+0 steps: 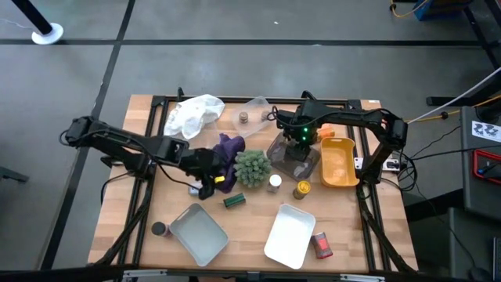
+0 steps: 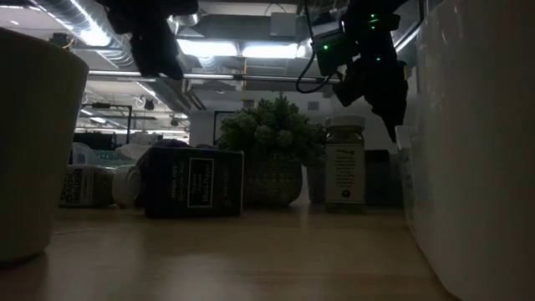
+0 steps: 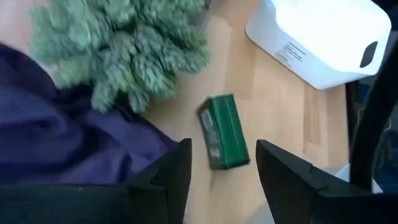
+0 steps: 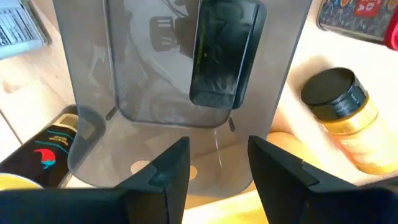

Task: Sort spices by type
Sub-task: Put the green seasoning can into the black bin

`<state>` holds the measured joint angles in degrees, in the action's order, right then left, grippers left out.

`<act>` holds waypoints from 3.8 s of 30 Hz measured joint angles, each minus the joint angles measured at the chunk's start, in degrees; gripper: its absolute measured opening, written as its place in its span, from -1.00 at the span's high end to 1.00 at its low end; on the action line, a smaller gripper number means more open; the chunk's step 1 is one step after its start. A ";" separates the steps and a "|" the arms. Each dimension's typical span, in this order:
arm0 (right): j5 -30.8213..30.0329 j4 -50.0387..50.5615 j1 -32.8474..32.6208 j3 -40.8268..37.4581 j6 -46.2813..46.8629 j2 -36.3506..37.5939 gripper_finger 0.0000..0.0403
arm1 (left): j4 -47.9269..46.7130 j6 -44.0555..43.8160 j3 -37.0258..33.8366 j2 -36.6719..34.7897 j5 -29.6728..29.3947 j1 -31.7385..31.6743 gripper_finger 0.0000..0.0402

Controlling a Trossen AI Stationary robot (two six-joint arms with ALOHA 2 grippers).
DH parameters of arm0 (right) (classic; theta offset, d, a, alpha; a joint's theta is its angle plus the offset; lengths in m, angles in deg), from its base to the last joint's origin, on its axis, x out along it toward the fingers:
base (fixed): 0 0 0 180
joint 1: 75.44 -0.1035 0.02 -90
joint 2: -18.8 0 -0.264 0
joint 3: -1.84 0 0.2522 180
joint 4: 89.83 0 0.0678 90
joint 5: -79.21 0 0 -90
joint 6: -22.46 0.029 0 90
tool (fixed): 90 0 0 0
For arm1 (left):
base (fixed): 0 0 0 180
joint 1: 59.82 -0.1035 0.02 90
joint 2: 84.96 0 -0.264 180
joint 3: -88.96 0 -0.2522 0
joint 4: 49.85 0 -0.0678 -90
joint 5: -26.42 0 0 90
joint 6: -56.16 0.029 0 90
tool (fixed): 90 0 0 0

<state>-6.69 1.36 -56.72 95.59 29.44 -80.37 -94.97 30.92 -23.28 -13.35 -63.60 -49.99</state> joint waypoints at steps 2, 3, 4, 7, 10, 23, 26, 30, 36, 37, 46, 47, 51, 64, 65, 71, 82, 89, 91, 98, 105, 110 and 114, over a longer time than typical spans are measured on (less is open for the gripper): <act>0.00 0.45 0.00 0.00 0.00 0.00 0.19 | 0.19 -2.21 0.00 0.00 0.01 0.78 0.19; 0.00 0.67 0.00 0.00 0.00 0.00 0.19 | 0.13 -3.75 0.00 0.00 -0.01 1.13 0.19; 0.00 0.75 0.00 0.00 0.00 0.00 0.19 | 0.04 -5.14 0.00 0.00 -0.01 1.55 0.19; 0.00 0.70 -0.01 0.00 0.00 0.00 0.19 | -1.47 -7.25 0.00 0.43 -0.09 3.64 0.19; 0.00 0.63 0.00 0.00 0.00 0.00 0.19 | -2.88 -6.52 0.00 1.82 -0.01 7.05 0.19; 0.00 0.11 0.00 0.00 0.00 0.00 0.19 | -1.82 -8.13 0.00 11.27 -7.05 13.13 0.16; 0.00 0.13 0.00 0.00 0.00 0.00 0.19 | -1.71 -10.53 0.00 12.10 -7.07 12.57 0.08; 0.00 0.09 -0.01 0.00 0.00 0.00 0.19 | 0.45 -11.86 0.00 12.84 -7.09 12.13 -0.09; -0.59 0.22 -0.02 0.00 -0.01 0.00 0.19 | 3.86 -11.25 0.00 14.76 -7.05 12.28 -0.26; -0.59 0.26 -0.02 0.00 0.00 0.00 0.19 | 3.88 -11.62 0.00 15.44 -7.07 12.28 -0.27; -0.66 0.20 -0.02 0.00 -1.33 0.00 0.19 | 5.88 -12.24 0.00 20.47 -7.06 12.21 -0.28; -0.66 0.19 -0.02 0.00 -1.34 0.00 0.19 | 6.13 -12.06 0.00 20.77 -7.05 12.21 -0.28; -0.66 0.13 -0.02 0.00 -1.36 0.00 0.19 | 7.03 -11.88 0.00 21.03 -7.07 12.15 -0.28; -0.70 -0.85 -0.02 0.00 -2.82 0.00 0.19 | 10.90 -12.28 0.00 25.32 -7.13 11.54 -0.28; -0.70 -1.00 -0.02 0.00 -2.85 0.00 0.19 | 11.16 -12.28 0.00 25.46 -7.12 11.54 -0.28; -0.70 -1.36 -0.02 0.00 -3.02 0.00 0.19 | 10.85 -12.28 0.00 25.49 -7.94 11.15 -0.15; -0.70 -1.34 -0.02 0.00 -3.43 0.00 0.19 | 10.79 -11.86 0.00 25.35 -7.84 10.20 0.42; -0.70 -1.32 -0.02 0.00 -3.65 0.00 0.19 | 5.85 -11.91 0.87 22.86 -1.81 7.84 0.42; -0.70 -1.29 -0.02 0.00 -4.44 0.00 0.19 | 3.76 -11.55 2.19 21.72 -1.28 6.99 0.42; -0.60 -0.88 -0.01 0.00 -5.88 3.33 0.19 | -1.24 -3.38 8.10 18.39 0.07 3.96 0.42; -0.48 -0.69 -0.02 0.00 -7.73 11.32 0.19 | -1.60 3.45 14.39 17.81 0.92 -0.28 0.42; -0.48 -2.07 -0.02 0.00 -10.54 17.55 0.19 | -1.60 7.54 18.70 17.77 1.53 -3.92 0.42; 1.97 -8.15 0.00 0.00 -13.75 21.24 0.19 | -1.01 11.19 21.25 17.73 1.50 -6.65 0.42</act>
<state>-4.72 -6.79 -56.72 95.59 15.69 -59.14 -95.98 42.11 -2.03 4.38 -62.10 -56.64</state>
